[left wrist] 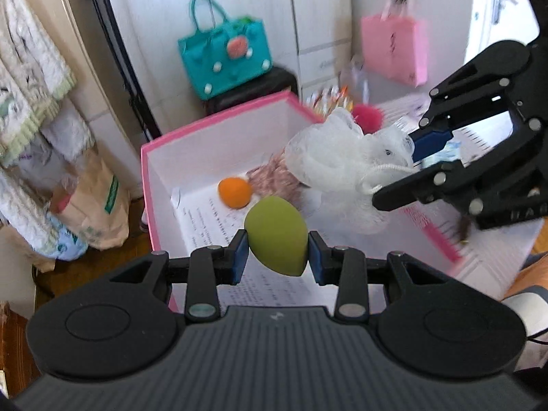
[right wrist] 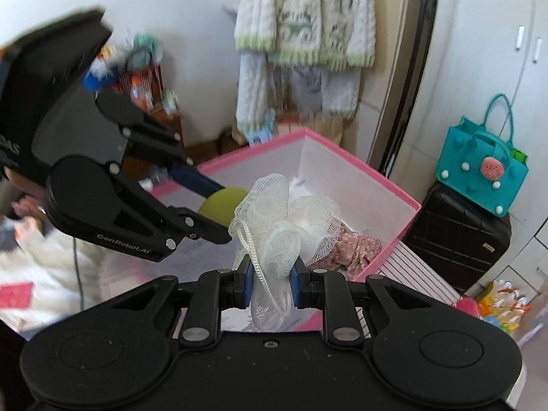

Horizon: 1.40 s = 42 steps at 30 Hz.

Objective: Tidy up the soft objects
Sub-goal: 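Carry the bath puff and green sponge in both grippers over the pink box, then open right gripper to drop the bath puff while left gripper releases the green sponge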

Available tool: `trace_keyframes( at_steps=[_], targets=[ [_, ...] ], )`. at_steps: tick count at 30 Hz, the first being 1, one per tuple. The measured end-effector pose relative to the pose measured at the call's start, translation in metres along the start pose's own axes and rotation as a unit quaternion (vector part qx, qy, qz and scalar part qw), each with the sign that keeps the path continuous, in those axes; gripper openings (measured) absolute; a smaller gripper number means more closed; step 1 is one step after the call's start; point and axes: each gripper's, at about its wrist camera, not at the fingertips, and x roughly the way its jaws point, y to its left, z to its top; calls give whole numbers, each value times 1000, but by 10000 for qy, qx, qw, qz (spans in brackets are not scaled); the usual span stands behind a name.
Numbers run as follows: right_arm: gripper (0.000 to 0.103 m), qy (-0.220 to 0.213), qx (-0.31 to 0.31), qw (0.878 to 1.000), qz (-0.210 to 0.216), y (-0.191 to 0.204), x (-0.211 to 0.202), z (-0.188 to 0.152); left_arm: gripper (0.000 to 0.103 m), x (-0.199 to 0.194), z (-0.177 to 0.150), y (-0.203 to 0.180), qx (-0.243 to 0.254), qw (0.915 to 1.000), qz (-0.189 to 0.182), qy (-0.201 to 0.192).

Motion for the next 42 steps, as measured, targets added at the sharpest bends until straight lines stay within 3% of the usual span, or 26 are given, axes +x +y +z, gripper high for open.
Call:
trace_keyframes(
  at_steps=[7,14,20,26,32,42],
  targets=[
    [25,992,-689,9924,-241,-1,56,20,37,48,16,17,102,9973,-229,692],
    [32,1481,-1074,9813,-592,-1,78,25,38,73,25,28,-170,9947,-353,948],
    [49,1345,-1039,9833,-653,-8,80,27,41,84,27,33,-365,9939,-369,975],
    [53,1108,-829,9883,-647,-14,69,25,47,82,29,34,-459,9932,-361,1009],
    [54,736,-385,9953,-495,-15,29,25,57,50,30,27,-379,9948,-145,939],
    [58,378,2,9984,-416,1,-34,12,62,-10,23,-2,-98,9959,48,894]
  ],
)
